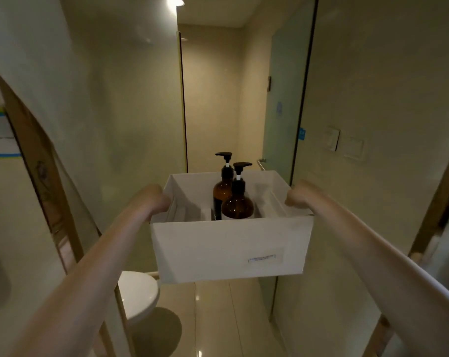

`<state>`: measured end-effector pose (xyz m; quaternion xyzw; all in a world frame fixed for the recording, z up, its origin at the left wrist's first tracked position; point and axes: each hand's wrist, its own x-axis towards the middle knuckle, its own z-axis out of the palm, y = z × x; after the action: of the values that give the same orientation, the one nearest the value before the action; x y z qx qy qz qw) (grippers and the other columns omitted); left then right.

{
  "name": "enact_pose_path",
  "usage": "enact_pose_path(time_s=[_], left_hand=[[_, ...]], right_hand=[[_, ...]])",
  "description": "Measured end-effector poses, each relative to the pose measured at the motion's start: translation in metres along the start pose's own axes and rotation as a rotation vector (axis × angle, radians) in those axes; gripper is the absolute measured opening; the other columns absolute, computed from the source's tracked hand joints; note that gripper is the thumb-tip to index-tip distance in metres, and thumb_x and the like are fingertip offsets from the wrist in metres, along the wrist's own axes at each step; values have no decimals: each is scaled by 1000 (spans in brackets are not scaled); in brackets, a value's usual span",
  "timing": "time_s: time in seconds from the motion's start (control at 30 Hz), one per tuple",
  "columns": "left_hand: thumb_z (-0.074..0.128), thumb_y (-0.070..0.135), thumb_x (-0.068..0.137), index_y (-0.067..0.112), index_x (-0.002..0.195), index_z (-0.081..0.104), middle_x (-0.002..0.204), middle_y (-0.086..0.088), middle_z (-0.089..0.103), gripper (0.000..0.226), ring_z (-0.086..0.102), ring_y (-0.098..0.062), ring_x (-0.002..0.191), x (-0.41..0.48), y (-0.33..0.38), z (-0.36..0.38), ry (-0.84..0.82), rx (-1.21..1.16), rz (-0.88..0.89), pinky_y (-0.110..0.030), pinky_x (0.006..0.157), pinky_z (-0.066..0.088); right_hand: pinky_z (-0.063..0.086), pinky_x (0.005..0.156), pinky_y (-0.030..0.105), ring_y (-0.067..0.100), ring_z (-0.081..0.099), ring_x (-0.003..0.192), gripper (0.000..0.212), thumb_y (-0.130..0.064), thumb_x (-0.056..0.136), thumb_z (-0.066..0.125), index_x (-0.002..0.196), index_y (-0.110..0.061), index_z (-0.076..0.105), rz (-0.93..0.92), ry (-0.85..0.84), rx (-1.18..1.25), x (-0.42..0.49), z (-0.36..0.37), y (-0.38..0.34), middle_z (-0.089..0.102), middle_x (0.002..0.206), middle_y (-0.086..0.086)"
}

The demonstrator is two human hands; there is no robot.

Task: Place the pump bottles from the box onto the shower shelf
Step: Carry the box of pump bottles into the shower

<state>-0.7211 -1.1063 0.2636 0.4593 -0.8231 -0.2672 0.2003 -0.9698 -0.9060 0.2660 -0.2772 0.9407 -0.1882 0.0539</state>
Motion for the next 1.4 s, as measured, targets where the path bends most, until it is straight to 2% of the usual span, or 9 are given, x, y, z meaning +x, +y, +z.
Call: enact_pose_path(time_s=[0.2, 0.33, 0.5, 0.67, 0.83, 1.0, 1.2, 1.27, 1.4], left_hand=[[56, 1, 77, -10, 88, 60, 101, -31, 64, 16, 64, -38, 90, 68, -8, 5, -29, -21, 0, -38, 62, 48], [59, 2, 75, -6, 70, 59, 97, -31, 65, 10, 65, -37, 89, 110, -4, 11, -38, -6, 28, -31, 53, 41], [62, 6, 75, -12, 86, 62, 100, -31, 65, 21, 63, -38, 92, 165, 0, 27, -15, 11, 36, -34, 62, 41], [60, 2, 73, 0, 64, 54, 92, -30, 65, 12, 64, -37, 82, 227, 10, 49, -17, 27, 46, -26, 44, 32], [61, 4, 74, -10, 83, 62, 93, -27, 65, 16, 64, -37, 87, 295, 31, 71, -25, 12, 25, -29, 58, 40], [59, 4, 76, -12, 87, 62, 77, -20, 56, 20, 59, -31, 71, 367, 53, 91, -47, 7, -1, -32, 56, 42], [57, 4, 74, 1, 60, 52, 91, -29, 66, 16, 65, -38, 82, 453, 62, 121, -18, -48, 24, -31, 60, 42], [57, 3, 74, -2, 63, 55, 92, -31, 66, 13, 65, -39, 84, 480, 62, 135, -20, -63, 30, -31, 60, 41], [57, 4, 75, 2, 57, 50, 72, -18, 58, 20, 58, -31, 69, 536, 61, 160, -46, -40, 27, -26, 48, 34]], right_hand=[[39, 70, 28, 32, 59, 104, 38, -10, 85, 54, 121, 2, 55, -15, 6, -6, 56, 10, -26, 61, 118, 19], [44, 74, 30, 33, 60, 102, 39, -12, 83, 58, 119, 1, 57, -16, -4, 9, 92, 20, -36, 62, 116, 19], [39, 72, 28, 32, 59, 104, 37, -15, 86, 57, 119, 2, 56, -18, -15, 3, 142, 31, -47, 60, 118, 18], [40, 72, 28, 33, 59, 108, 38, -10, 84, 61, 119, 5, 57, -10, -13, 28, 210, 38, -55, 60, 120, 21], [41, 70, 26, 33, 60, 107, 35, -8, 85, 60, 116, 7, 58, -9, -27, 44, 291, 43, -59, 61, 119, 22], [39, 68, 26, 33, 61, 105, 33, -6, 85, 58, 114, 8, 59, -39, -34, 71, 369, 45, -68, 62, 117, 23], [39, 69, 26, 35, 63, 100, 30, -4, 82, 58, 112, 1, 62, -77, -21, 115, 457, 48, -76, 64, 112, 22], [40, 70, 27, 35, 63, 99, 29, -6, 82, 57, 109, 0, 63, -77, -15, 102, 484, 51, -78, 64, 111, 22], [41, 68, 26, 34, 65, 95, 26, -7, 80, 58, 104, -1, 66, -66, -23, 98, 534, 61, -84, 66, 104, 22]])
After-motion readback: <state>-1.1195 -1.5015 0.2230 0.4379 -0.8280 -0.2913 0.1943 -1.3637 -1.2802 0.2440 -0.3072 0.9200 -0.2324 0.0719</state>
